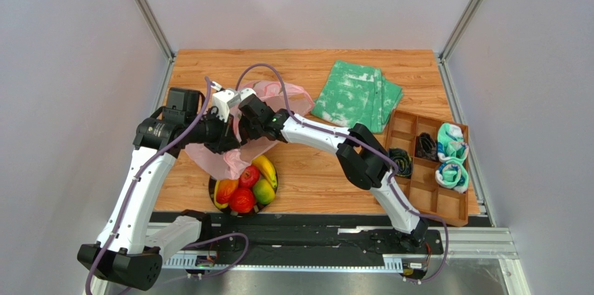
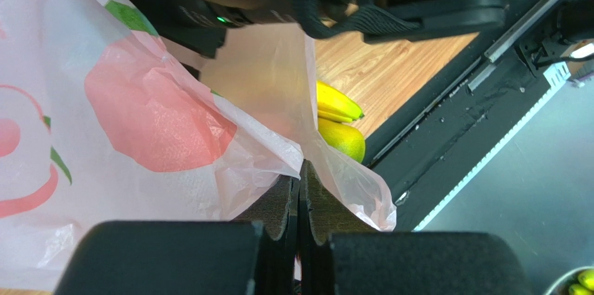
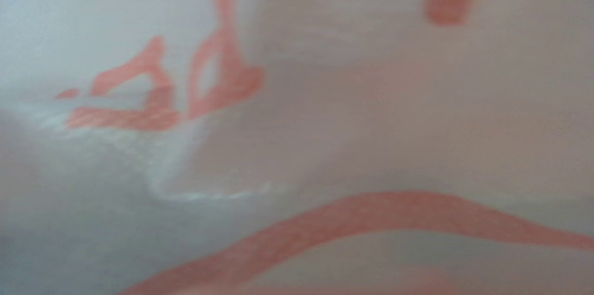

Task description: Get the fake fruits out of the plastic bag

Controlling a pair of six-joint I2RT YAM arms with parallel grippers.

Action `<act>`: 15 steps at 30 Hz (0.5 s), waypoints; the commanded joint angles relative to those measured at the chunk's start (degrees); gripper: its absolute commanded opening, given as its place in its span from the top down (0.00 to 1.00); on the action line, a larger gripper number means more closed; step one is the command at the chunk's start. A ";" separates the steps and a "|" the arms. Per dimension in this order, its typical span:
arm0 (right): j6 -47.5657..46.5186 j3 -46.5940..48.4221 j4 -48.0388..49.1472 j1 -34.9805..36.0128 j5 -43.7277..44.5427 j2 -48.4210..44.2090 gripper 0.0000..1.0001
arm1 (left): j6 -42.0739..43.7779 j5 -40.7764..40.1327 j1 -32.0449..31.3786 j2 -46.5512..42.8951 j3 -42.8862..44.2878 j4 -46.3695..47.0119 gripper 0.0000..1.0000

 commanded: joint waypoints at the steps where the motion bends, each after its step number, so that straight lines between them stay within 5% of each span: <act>1: 0.58 6.53 1.45 -0.29 -0.01 2.50 0.12 | 3.08 3.29 0.41 0.16 -0.56 -1.74 1.00; 15: -0.66 -1.46 16.13 -0.64 -17.95 0.65 0.16 | 1.50 5.05 0.41 4.21 2.25 -0.78 1.00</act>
